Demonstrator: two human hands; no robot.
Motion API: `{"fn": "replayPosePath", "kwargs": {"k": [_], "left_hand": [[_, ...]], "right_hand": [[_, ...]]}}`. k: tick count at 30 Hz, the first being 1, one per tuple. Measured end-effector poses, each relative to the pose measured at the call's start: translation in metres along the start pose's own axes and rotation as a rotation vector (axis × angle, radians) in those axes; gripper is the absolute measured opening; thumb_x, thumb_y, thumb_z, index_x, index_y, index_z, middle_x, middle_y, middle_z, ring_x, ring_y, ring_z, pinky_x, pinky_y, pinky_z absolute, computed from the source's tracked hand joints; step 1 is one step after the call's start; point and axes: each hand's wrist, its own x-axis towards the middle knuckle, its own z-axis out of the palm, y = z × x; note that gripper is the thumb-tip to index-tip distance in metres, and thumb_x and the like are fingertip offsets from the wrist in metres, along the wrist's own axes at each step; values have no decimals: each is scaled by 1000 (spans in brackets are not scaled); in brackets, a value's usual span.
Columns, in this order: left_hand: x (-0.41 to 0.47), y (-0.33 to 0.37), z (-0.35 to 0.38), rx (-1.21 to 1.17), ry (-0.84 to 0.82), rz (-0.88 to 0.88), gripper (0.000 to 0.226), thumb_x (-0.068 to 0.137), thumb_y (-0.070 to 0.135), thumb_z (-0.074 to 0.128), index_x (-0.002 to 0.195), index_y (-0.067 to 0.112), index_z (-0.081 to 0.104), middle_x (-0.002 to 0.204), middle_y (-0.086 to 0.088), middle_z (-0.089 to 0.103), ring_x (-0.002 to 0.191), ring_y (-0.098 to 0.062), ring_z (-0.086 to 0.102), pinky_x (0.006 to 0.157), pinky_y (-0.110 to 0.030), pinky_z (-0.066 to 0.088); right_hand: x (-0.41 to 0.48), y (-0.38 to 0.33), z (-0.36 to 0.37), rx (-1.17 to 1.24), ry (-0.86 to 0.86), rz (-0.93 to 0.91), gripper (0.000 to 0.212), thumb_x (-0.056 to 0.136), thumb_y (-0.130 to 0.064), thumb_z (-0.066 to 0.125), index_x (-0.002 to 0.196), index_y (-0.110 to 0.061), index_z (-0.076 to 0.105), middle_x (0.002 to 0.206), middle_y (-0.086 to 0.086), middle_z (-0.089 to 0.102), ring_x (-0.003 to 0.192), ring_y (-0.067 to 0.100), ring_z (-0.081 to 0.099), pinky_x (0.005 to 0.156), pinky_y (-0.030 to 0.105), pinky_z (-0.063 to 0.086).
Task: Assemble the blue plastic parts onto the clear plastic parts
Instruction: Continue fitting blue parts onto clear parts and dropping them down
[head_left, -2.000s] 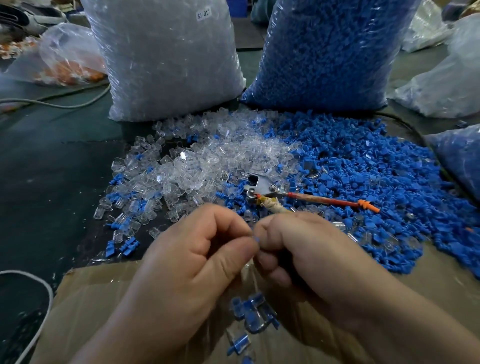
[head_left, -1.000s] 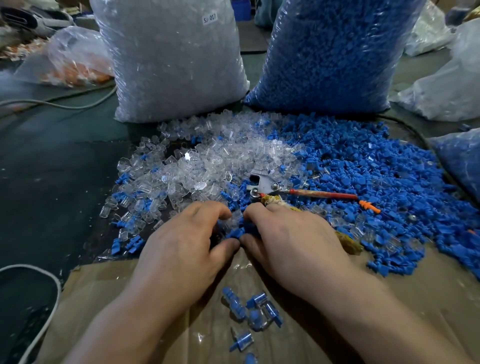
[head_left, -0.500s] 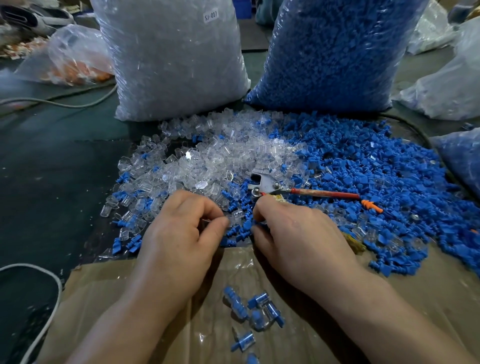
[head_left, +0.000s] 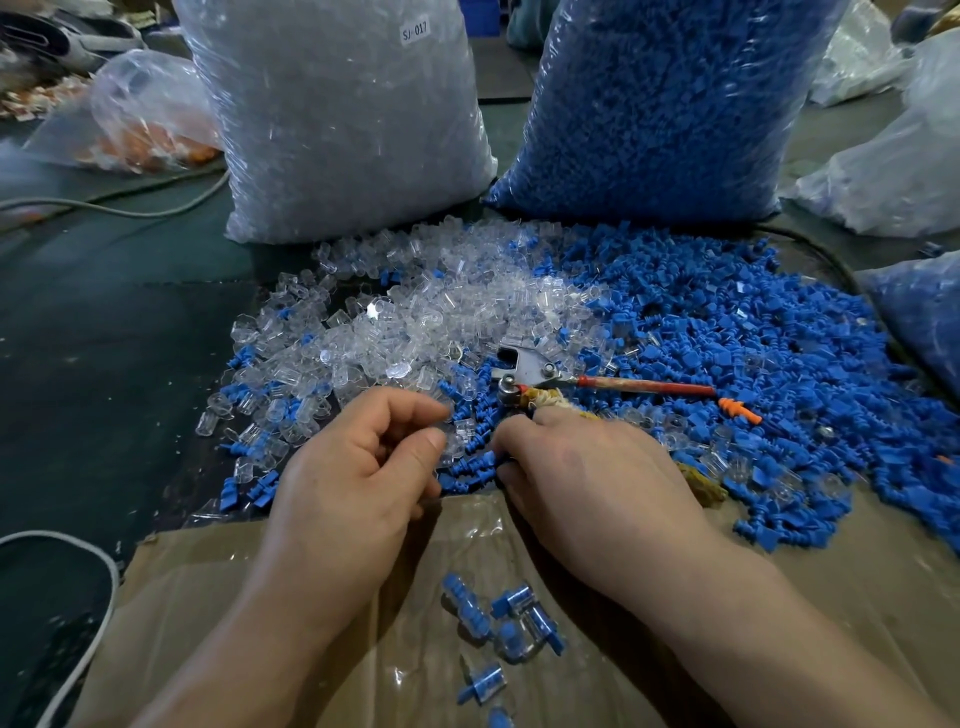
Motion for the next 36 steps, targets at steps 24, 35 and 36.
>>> {"fn": "replayPosePath", "kwargs": {"k": [24,35,36], "left_hand": [[-5,10,0,-275,-39,-110,22,91,13,69,91,34,73,71,-4,70,57,-19,68,49,-23,51],[-5,17,3,-256,-47,-99,20,89,15,70,90,34,74,72,-5,72,60,-18,71,50,-23,54],[-5,17,3,-250,-54,-95,19,88,16,70,90,35,74,72,-4,72,61,-18,71,51,-24,55]], "right_hand": [[-10,3,-10,1098,161,129,11,87,-35,71,83,-27,64,58,-3,60,47,8,55,43,23,44],[-16,-4,-9,799,220,-1,11,93,-28,62,99,-37,66,79,-18,68,74,1,64,69,21,52],[-16,-5,-10,673,266,-36,11,92,-30,60,99,-35,67,85,-20,68,81,-2,63,74,18,49]]}}
